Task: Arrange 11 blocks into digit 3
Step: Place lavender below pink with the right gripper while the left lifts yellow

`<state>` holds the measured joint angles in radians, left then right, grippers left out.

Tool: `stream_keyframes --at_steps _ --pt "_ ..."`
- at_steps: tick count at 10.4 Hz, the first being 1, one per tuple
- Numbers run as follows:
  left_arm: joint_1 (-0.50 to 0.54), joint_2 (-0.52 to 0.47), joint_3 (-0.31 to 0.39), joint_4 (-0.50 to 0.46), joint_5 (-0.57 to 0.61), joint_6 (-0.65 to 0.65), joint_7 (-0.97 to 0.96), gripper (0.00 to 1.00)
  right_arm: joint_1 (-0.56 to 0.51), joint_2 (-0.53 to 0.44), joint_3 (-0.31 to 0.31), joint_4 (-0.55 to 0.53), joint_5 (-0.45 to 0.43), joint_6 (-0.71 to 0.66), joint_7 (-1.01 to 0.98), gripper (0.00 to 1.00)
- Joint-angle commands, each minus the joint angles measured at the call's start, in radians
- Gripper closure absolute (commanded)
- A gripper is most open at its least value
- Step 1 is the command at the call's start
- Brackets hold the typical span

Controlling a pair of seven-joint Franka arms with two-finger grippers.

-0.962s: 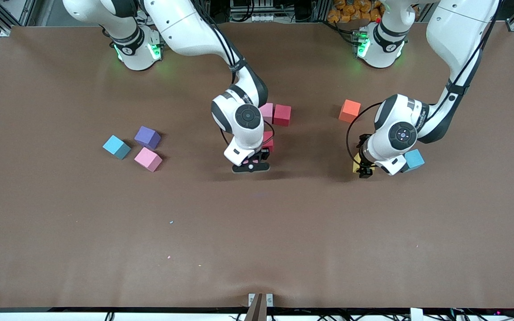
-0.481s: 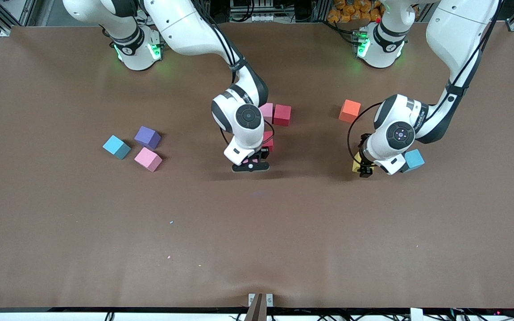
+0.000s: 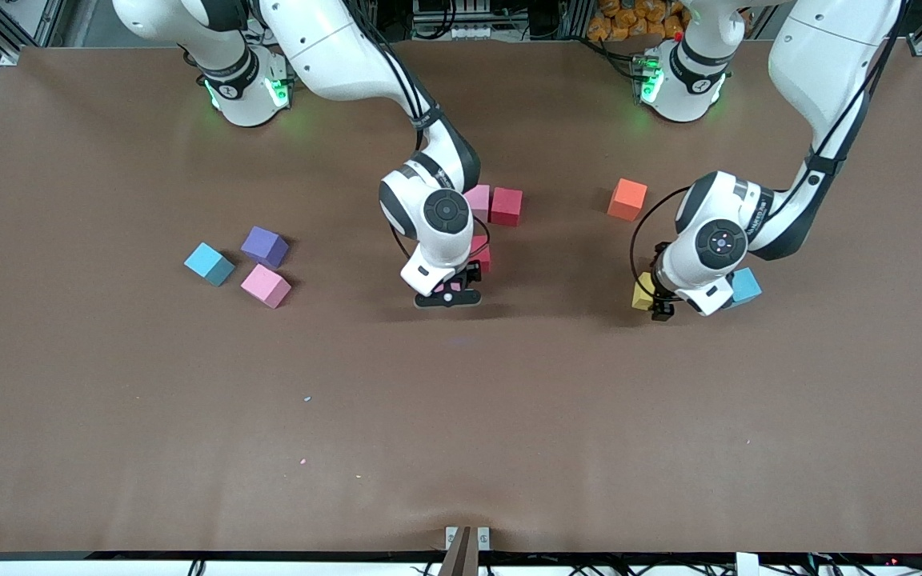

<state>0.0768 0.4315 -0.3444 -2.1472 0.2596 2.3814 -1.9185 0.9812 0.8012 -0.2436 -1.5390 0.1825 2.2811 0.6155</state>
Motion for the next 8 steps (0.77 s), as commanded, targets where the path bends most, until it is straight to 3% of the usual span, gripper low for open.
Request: stream_keyframes --at_steps 1,4,8 --pt "0.014 0.004 -0.007 0.003 0.030 0.013 0.009 0.00 0.007 -0.092 -0.042 -0.024 -0.008 -0.011 0.007 0.00" --pt "0.012 0.000 -0.011 0.009 0.029 0.012 -0.002 0.00 -0.010 -0.154 -0.092 -0.026 -0.006 -0.023 0.001 0.00" --pt "0.000 0.003 -0.016 0.009 0.024 0.012 0.004 0.00 -0.087 -0.201 -0.160 -0.079 -0.005 -0.170 0.039 0.00"
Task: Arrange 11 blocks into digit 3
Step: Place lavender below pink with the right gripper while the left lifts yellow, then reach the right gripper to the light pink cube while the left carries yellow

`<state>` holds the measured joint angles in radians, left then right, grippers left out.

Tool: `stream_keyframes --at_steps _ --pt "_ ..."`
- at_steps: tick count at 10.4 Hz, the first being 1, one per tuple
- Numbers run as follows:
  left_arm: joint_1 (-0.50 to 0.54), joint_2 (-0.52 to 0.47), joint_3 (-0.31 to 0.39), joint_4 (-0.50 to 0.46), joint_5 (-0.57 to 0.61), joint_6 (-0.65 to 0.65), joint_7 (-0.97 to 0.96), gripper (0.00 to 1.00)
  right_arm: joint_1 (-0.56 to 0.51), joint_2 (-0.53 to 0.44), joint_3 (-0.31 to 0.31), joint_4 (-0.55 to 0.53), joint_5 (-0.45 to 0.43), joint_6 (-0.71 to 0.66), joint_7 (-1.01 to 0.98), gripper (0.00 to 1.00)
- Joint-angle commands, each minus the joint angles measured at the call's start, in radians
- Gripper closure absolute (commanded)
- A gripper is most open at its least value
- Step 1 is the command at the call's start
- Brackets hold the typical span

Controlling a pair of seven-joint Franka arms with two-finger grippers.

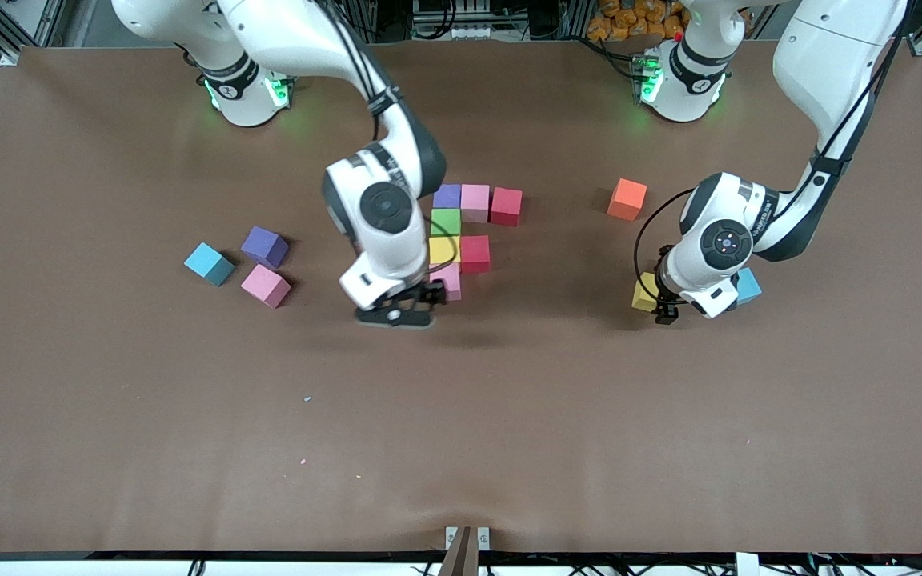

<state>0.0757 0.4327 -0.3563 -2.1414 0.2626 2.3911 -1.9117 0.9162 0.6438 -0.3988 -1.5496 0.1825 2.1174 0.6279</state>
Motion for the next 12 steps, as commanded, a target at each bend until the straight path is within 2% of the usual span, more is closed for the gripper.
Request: stream_keyframes --at_steps 1,2,3,4,5,6,9,12 --pt "-0.001 0.003 -0.004 0.003 0.021 0.002 0.002 0.04 -0.040 -0.080 -0.006 -0.129 -0.005 0.012 0.026 0.00" --pt "-0.001 0.003 -0.004 0.003 0.024 0.002 0.002 0.26 -0.054 -0.126 -0.009 -0.208 -0.005 0.047 0.027 0.00" --pt "-0.001 0.003 -0.004 0.005 0.026 0.002 0.005 0.51 -0.066 -0.166 -0.023 -0.286 -0.005 0.093 0.027 0.00" --pt "-0.002 0.003 -0.004 0.006 0.026 0.002 0.023 0.71 -0.069 -0.183 -0.050 -0.338 -0.005 0.113 0.027 0.00" --pt "-0.010 0.000 -0.007 0.012 0.026 -0.003 0.031 0.85 -0.077 -0.191 -0.093 -0.365 -0.003 0.113 0.026 0.00" --pt "-0.033 -0.003 -0.010 0.037 0.023 -0.007 0.022 0.88 -0.100 -0.200 -0.104 -0.392 -0.003 0.118 0.016 0.00" --pt "-0.089 0.000 -0.027 0.093 -0.026 -0.026 -0.027 0.89 -0.190 -0.269 -0.104 -0.527 0.003 0.214 -0.066 0.00" --pt "-0.190 0.033 -0.029 0.164 -0.034 -0.032 -0.162 0.89 -0.208 -0.279 -0.100 -0.657 0.024 0.355 -0.079 0.00"
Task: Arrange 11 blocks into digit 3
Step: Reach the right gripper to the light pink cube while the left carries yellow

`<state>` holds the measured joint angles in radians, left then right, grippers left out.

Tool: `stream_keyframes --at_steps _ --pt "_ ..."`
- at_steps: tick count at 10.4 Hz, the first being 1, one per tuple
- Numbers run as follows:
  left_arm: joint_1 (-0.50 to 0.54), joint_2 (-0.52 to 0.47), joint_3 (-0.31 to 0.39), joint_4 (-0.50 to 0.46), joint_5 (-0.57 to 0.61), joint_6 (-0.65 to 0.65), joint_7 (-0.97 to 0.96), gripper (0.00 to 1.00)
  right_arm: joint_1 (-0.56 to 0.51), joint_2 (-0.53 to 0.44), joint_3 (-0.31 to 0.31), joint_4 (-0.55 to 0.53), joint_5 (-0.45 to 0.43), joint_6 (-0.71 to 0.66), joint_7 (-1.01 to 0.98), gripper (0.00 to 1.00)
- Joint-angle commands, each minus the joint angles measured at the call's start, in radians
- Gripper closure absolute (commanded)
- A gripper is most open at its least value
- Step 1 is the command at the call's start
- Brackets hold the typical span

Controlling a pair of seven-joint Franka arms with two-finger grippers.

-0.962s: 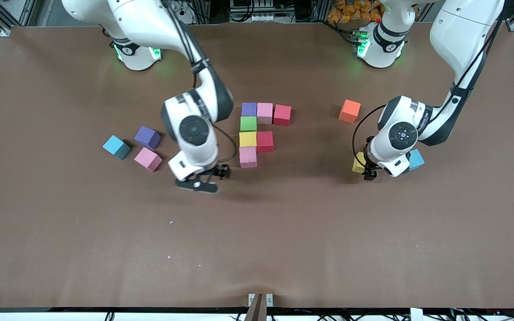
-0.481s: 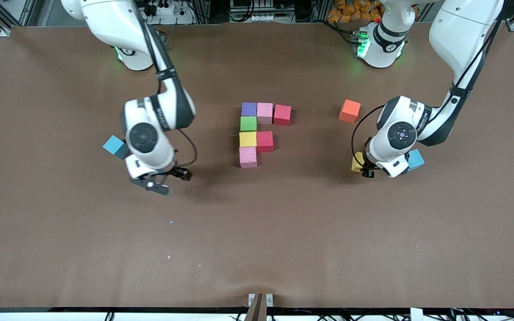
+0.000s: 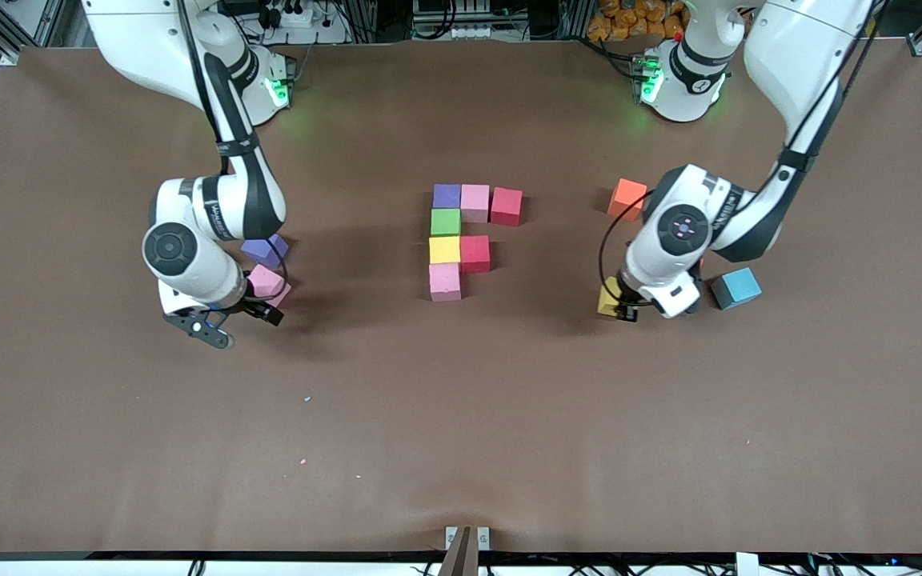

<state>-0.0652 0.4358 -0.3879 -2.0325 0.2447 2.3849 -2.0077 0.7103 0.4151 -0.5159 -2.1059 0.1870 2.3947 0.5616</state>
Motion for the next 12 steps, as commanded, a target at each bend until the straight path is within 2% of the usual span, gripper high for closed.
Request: stream_keyframes --at_steps 1,3,9,12 --pt "-0.091 0.052 0.003 0.076 -0.016 -0.027 -0.130 0.89 0.009 -0.052 0.019 -0.120 0.040 0.090 -0.014 0.00" --pt "-0.137 0.069 0.003 0.086 -0.015 -0.027 -0.233 0.89 0.014 -0.081 0.022 -0.163 0.078 0.092 -0.038 0.00" --pt "-0.274 0.106 0.007 0.116 -0.010 -0.029 -0.414 0.89 0.011 -0.117 0.017 -0.195 0.078 0.074 -0.068 0.00" --pt "-0.336 0.176 0.012 0.201 0.001 -0.124 -0.468 0.89 -0.026 -0.130 0.016 -0.197 0.078 0.040 -0.120 0.00"
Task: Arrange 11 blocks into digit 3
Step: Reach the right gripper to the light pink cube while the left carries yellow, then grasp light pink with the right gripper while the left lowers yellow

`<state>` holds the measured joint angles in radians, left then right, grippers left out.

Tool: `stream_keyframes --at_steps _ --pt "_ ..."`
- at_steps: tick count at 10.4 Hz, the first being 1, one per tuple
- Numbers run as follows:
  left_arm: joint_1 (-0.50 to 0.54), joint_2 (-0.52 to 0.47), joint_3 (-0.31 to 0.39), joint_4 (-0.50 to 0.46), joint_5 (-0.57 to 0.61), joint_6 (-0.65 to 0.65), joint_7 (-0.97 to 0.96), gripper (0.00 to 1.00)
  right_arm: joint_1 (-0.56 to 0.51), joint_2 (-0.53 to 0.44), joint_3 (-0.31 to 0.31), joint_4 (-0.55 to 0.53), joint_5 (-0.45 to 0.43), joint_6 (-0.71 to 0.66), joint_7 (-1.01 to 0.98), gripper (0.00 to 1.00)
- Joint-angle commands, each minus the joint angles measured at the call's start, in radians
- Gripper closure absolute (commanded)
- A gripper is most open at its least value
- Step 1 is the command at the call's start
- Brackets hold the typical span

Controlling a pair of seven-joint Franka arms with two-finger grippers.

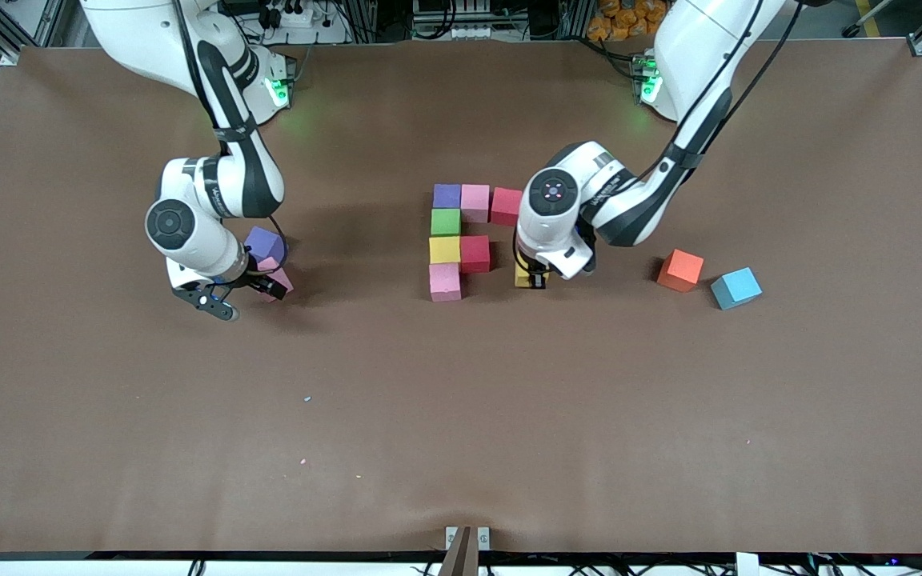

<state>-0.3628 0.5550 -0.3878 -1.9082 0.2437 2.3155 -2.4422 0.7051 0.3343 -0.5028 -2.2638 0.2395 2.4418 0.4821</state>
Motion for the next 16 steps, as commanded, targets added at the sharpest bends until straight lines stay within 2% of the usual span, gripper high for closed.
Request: stream_keyframes --at_steps 1,2,5,6,9,12,16 --pt "-0.044 0.065 0.012 0.095 0.002 -0.080 -0.041 0.89 -0.021 -0.040 0.004 -0.040 0.027 -0.007 -0.037 0.00" --pt "-0.047 0.063 0.012 0.097 0.002 -0.082 -0.044 0.89 -0.021 -0.034 0.006 -0.040 0.029 -0.007 -0.030 0.00" --pt "-0.071 0.072 0.012 0.103 0.000 -0.093 -0.047 0.89 0.007 -0.009 0.010 -0.040 0.190 -0.006 -0.033 0.00" --pt "-0.082 0.080 0.012 0.106 -0.001 -0.102 -0.047 0.89 0.014 0.000 0.012 -0.040 0.213 -0.001 -0.033 0.00" --pt "-0.093 0.089 0.012 0.120 0.000 -0.104 -0.078 0.89 0.017 0.015 0.013 -0.030 0.219 0.008 -0.036 0.00" --pt "-0.105 0.114 0.012 0.159 0.000 -0.104 -0.095 0.89 0.042 0.052 0.013 -0.005 0.222 0.105 -0.028 0.00" --pt "-0.105 0.122 0.012 0.164 0.002 -0.104 -0.095 0.89 0.082 0.078 0.013 0.013 0.244 0.114 -0.040 0.00"
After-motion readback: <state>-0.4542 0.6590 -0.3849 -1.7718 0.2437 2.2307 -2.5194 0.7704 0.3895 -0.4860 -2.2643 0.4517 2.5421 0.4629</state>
